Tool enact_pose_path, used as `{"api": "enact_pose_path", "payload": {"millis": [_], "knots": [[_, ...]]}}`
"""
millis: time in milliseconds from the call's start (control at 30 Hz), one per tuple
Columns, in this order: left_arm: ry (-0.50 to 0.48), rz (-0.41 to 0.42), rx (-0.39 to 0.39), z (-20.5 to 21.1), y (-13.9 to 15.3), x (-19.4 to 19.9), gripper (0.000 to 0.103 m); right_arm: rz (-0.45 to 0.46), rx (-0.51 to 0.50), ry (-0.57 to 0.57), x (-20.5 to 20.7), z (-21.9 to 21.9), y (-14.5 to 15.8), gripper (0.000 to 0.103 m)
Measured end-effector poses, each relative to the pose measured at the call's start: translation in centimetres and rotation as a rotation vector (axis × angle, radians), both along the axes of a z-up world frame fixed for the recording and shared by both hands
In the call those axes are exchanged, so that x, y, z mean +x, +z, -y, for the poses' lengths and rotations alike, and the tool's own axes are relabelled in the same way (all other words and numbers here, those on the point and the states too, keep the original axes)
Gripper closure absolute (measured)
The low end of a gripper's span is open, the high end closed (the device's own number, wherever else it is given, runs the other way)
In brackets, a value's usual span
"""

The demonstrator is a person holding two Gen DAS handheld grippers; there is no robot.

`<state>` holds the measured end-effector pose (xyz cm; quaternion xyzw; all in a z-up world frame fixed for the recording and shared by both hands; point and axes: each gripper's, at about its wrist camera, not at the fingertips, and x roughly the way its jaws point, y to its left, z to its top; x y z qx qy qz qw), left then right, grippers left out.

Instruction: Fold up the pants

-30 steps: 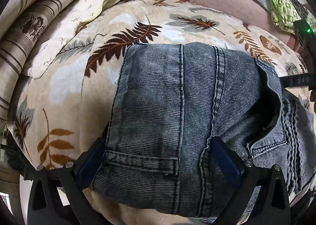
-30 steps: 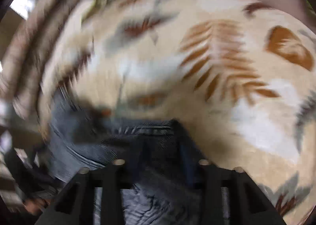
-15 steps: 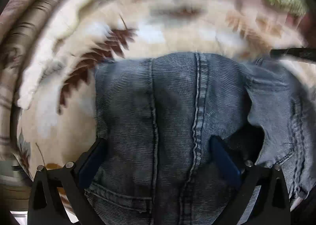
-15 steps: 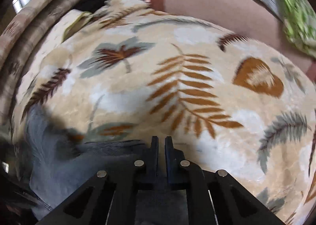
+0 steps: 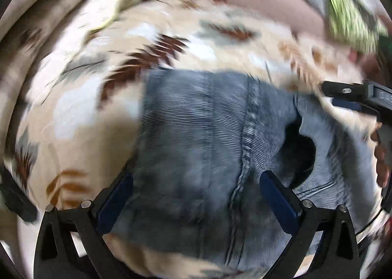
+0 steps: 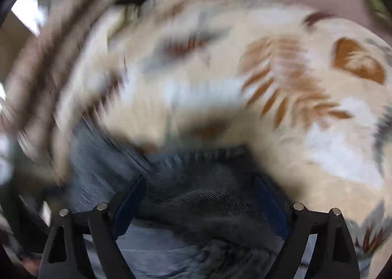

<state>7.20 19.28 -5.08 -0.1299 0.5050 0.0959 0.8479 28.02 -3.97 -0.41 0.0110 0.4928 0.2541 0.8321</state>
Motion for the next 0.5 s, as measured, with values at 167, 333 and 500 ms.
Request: {"api": "enact_pose_path", "payload": {"millis": [167, 333, 500], "knots": [[0.155, 0.051, -0.155, -3.3, -0.6, -4.4, 0.0, -0.09, 0.27, 0.064, -3.2, -0.3, 0.7, 0.012], [0.214, 0.023, -0.32, -4.5, -2.2, -6.7, 0.0, -0.239, 0.196, 0.042, -3.3, -3.4, -5.0, 0.012], [0.252, 0.062, -0.356, -5.0, -2.2, -8.1, 0.0, -0.17, 0.329, 0.052, -7.4, -2.1, -0.2, 0.012]]}}
